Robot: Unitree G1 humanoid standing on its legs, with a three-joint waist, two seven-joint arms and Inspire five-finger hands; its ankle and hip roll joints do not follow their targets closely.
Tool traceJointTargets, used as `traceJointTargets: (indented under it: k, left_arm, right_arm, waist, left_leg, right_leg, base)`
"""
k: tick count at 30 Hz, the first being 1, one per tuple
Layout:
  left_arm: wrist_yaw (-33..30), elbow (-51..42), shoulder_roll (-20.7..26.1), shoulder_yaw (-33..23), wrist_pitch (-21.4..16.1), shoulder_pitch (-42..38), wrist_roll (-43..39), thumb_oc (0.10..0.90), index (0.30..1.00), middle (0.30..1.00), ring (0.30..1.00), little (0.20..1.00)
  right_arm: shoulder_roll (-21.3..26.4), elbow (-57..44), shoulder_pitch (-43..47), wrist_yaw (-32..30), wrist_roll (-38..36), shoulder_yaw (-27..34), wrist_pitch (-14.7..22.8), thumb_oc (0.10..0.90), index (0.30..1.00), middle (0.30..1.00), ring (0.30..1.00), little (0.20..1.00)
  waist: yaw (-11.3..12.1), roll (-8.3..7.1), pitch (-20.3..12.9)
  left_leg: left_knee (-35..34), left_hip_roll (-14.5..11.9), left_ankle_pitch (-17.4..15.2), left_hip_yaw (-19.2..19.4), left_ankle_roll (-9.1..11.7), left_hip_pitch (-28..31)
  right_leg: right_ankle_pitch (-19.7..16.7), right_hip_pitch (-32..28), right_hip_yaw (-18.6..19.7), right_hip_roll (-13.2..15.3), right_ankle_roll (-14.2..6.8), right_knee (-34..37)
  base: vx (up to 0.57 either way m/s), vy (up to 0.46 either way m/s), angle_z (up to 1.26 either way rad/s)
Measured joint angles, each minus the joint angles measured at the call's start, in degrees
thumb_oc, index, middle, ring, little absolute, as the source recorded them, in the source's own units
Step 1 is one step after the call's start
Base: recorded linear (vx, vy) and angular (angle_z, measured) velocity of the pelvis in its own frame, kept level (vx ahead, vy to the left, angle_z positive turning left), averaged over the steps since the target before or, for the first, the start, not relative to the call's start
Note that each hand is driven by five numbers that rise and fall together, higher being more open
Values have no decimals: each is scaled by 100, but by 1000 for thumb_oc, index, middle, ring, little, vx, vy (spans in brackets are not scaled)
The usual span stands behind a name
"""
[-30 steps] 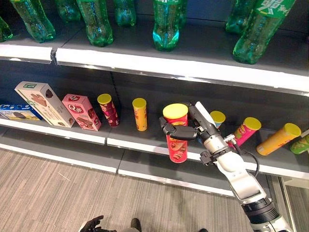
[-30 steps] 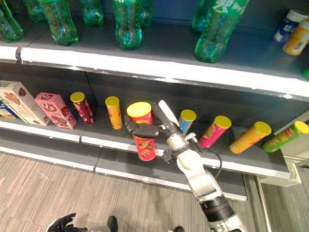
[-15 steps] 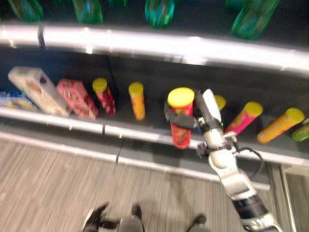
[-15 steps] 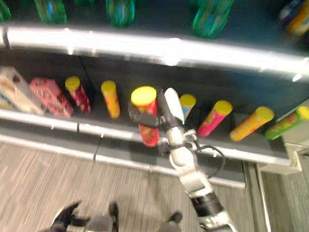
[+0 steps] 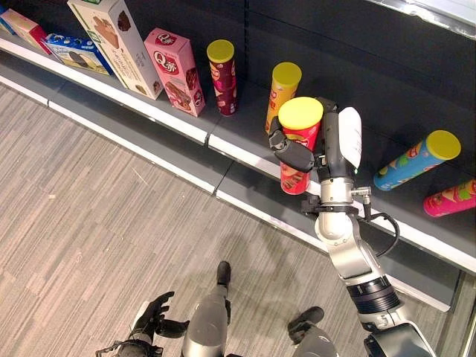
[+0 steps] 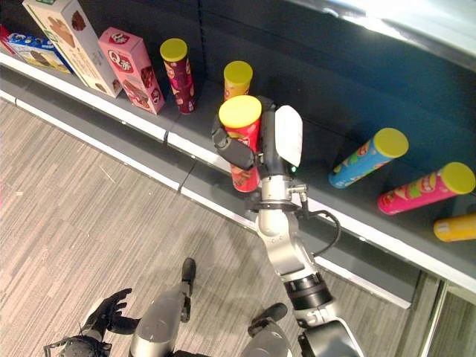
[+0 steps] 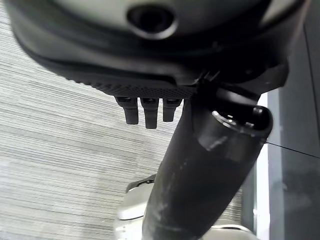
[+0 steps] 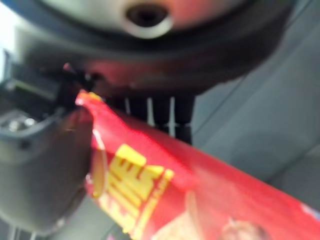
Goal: Put the goods on the table back onto the shelves and tidy them up.
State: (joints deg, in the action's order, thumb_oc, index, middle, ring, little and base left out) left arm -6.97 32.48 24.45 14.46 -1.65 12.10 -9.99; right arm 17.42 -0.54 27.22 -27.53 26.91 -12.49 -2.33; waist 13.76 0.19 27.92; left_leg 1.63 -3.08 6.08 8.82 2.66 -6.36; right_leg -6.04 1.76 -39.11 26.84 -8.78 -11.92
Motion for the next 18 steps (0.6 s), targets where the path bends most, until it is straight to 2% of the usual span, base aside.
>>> traceJointTargets:
  k: [6, 9, 15, 18]
  left_arm:
    - [-1, -1, 18, 67, -89, -201, 0, 800, 900, 900, 900, 900]
    - [1, -128, 51, 137, -91, -266, -17, 800, 900, 900, 900, 900]
    - [8, -433, 248, 303, -218, -355, -125, 800, 900, 900, 900, 900]
    - [17, -424, 244, 358, -230, -379, -131, 800, 900, 900, 900, 900]
  right_arm:
    - [20, 24, 148, -385, -2, 136, 0, 400, 300, 300, 300, 300]
    - [50, 223, 304, -847, -6, 611, -10, 400, 300, 300, 300, 300]
    - [165, 688, 439, -1180, -46, 1037, -327, 400, 300, 300, 300, 300]
    - [173, 688, 480, -1323, -72, 1139, -343, 400, 300, 300, 300, 300]
  waist:
    - [36, 45, 25]
    - [77, 216, 117]
    - [113, 550, 284]
    - [104, 593, 299]
  left_leg:
    - [6, 24, -12, -78, -8, -36]
    - [16, 149, 5, -223, -30, -299]
    - [-9, 338, 103, -325, -150, -599]
    - [-14, 404, 132, -353, -181, -720]
  right_leg:
    - [4, 19, -35, 73, 7, -130]
    - [7, 176, -199, 217, 10, -218]
    - [4, 411, -322, 463, 11, -401]
    - [4, 511, -373, 547, 11, -443]
  base:
    - [-55, -11, 8]
    - [-52, 20, 23]
    - [-13, 24, 17]
    - [3, 17, 10]
